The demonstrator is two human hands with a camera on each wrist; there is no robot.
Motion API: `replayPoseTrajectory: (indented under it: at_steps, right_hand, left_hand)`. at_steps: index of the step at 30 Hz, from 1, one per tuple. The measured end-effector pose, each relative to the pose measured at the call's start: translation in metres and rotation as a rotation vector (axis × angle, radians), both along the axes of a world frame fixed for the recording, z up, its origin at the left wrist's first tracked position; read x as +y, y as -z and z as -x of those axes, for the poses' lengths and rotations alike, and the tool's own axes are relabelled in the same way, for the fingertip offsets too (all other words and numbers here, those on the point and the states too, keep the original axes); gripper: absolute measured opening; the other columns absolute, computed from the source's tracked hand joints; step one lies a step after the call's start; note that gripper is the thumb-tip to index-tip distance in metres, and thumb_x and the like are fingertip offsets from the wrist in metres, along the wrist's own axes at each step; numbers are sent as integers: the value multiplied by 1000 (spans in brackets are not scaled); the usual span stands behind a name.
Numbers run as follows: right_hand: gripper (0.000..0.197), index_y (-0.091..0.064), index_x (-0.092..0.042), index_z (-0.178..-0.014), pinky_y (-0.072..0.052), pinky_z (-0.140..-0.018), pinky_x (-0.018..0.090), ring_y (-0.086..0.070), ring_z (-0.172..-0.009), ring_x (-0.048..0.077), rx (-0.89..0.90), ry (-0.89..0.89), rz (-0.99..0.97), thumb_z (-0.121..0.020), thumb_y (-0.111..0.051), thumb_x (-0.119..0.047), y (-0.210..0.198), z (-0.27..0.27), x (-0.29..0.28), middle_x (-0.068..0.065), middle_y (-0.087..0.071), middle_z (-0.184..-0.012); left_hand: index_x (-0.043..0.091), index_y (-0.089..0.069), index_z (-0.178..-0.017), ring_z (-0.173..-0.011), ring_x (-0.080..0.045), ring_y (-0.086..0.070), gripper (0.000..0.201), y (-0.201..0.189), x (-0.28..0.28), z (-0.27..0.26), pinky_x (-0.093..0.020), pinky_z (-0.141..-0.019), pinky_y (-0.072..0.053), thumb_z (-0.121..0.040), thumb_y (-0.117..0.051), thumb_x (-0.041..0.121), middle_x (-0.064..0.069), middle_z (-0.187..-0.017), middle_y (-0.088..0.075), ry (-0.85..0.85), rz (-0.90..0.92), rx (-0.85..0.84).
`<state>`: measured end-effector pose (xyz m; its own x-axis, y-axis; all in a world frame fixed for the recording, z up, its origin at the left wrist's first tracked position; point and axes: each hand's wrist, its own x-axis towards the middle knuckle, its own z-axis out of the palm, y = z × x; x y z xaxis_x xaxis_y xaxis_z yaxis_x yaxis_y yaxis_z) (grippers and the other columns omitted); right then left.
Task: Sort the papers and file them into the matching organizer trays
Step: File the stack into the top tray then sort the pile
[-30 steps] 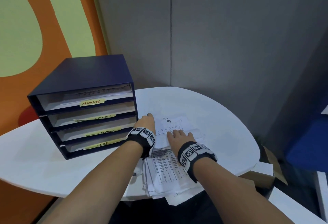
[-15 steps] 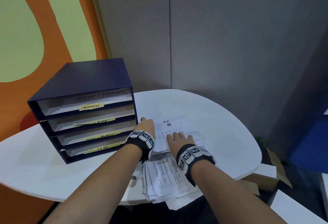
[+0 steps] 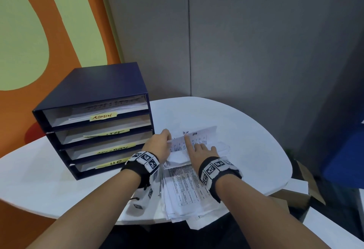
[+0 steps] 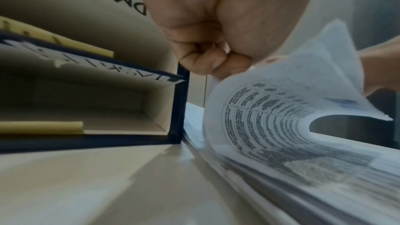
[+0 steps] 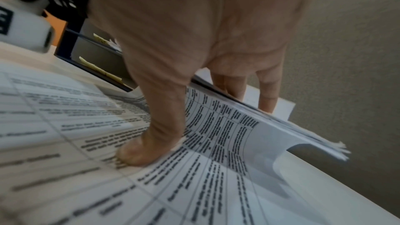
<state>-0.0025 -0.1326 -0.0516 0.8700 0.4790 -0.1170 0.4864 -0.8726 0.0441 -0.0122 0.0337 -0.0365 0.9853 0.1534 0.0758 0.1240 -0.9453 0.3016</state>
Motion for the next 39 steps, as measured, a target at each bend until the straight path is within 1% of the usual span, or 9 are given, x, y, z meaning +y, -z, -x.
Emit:
replayPoseTrajectory:
  at_steps: [5, 8, 12, 17, 20, 22, 26, 30, 39]
  right_hand:
    - [99, 19, -23, -150, -31, -102, 53, -28, -137, 32, 16, 6, -26, -87, -57, -19, 5, 3, 1, 16, -35, -147]
    - [74, -18, -17, -146, -29, -101, 50, -34, -127, 35, -91, 6, 80, -84, -59, -20, 3, 9, 3, 17, -39, -137]
    - [41, -41, -9, -132, -31, -94, 44, -37, -116, 33, -236, 52, 168, -92, -41, -17, 1, 24, 13, 18, -38, -126]
    - [44, -33, -5, -139, -17, -110, 52, -4, -143, 39, -280, -51, 220, -98, -36, -20, 0, 19, 12, 24, -8, -153]
    - [45, -31, -7, -135, -26, -104, 47, -33, -133, 35, -159, -98, 105, -92, -41, -11, -3, 12, 5, 22, -36, -143]
    - [49, -30, -9, -134, -32, -97, 43, -48, -117, 30, -123, -89, 34, -87, -46, -8, -1, 10, 3, 16, -51, -129]
    - [54, -27, -12, -139, -31, -96, 44, -46, -115, 30, -165, -79, 36, -88, -45, -11, 0, 10, 3, 15, -46, -127]
    - [45, -35, -9, -131, -31, -96, 44, -42, -116, 30, -137, -96, 63, -88, -46, -8, -2, 12, 1, 16, -42, -128]
    - [44, -35, -11, -131, -30, -97, 44, -42, -117, 29, -139, -58, 78, -88, -47, -10, 0, 8, 1, 14, -42, -129]
  left_hand:
    - [25, -70, -108, -91, -15, -65, 18, 2, 16, 12, -29, -81, -52, -93, -61, 22, 4, -99, -70, 180, 121, 133]
    - [24, -75, -104, -74, -2, -56, 17, -7, 20, 16, -17, -69, -42, -92, -62, 25, 16, -80, -64, 239, 91, 210]
    - [24, -74, -110, -56, 11, -50, 24, -24, 15, 15, -4, -52, -36, -91, -63, 18, 16, -74, -58, 267, 40, 319]
    - [28, -75, -111, -70, -4, -54, 48, -39, 10, 10, -14, -60, -46, -85, -48, -2, 8, -116, -65, 260, -50, 416]
    - [24, -78, -97, -63, -5, -57, 49, -41, 6, 2, -14, -55, -48, -83, -41, -6, 3, -104, -68, 232, -91, 401]
    - [24, -75, -89, -76, -12, -64, 40, -40, 2, -4, -25, -70, -56, -83, -44, 0, 2, -100, -70, 219, -140, 314]
    - [25, -59, -118, -101, -23, -62, 42, -22, -5, -23, -34, -79, -55, -86, -46, 2, -1, -120, -61, 151, -185, 189]
    - [11, -30, -143, -103, -30, -62, 58, -1, -11, -33, -36, -75, -54, -89, -50, 8, -12, -121, -58, 68, -240, 286]
    - [6, -46, -124, -102, -31, -63, 33, 3, -8, -38, -37, -74, -53, -92, -55, 6, -13, -114, -59, 38, -359, 166]
